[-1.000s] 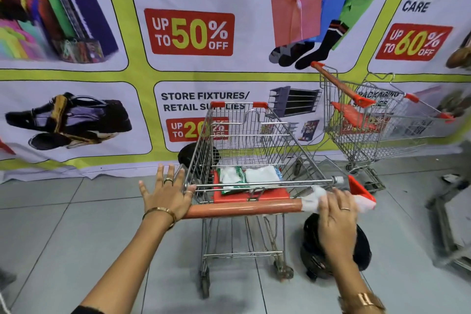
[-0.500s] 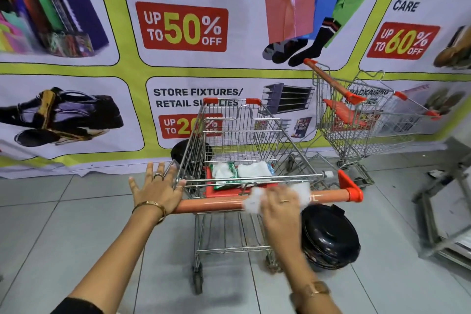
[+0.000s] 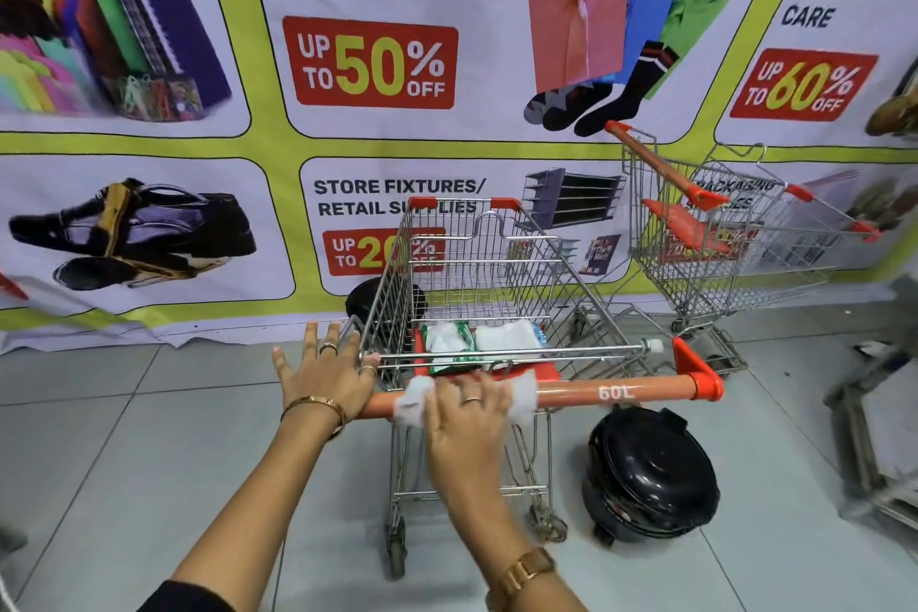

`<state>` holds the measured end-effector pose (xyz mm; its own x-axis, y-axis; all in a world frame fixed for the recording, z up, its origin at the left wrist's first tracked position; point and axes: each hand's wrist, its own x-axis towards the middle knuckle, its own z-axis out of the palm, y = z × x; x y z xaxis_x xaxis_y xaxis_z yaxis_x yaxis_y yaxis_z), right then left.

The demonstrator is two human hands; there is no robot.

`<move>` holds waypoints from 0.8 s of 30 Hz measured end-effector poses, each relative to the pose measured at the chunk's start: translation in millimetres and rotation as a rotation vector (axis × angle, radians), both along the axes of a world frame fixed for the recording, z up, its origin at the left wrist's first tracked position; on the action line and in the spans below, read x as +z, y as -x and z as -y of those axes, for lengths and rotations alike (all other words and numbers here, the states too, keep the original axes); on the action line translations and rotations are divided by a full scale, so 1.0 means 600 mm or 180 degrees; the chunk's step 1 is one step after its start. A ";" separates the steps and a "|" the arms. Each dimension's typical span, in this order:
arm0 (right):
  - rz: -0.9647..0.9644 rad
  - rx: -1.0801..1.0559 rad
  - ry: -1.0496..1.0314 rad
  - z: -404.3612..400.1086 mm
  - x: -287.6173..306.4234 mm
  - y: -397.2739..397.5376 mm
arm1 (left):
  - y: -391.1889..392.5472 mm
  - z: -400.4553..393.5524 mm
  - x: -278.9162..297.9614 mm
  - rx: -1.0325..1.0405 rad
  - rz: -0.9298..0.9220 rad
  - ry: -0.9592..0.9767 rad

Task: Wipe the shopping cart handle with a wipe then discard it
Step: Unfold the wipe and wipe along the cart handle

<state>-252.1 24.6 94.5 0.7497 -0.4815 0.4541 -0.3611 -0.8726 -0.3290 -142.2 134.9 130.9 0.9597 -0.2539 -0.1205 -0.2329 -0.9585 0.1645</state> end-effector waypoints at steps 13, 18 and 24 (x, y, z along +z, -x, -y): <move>0.0190 -0.0525 -0.0337 0.294 0.006 0.112 | 0.004 0.005 0.001 -0.0023 -0.0100 0.0189; 0.0089 -0.0555 -0.0433 0.117 0.010 0.040 | 0.005 0.007 0.002 -0.0016 -0.0049 0.0101; 0.0093 0.0451 0.0046 -0.009 0.009 -0.022 | 0.001 0.000 0.003 -0.0010 0.0011 0.0037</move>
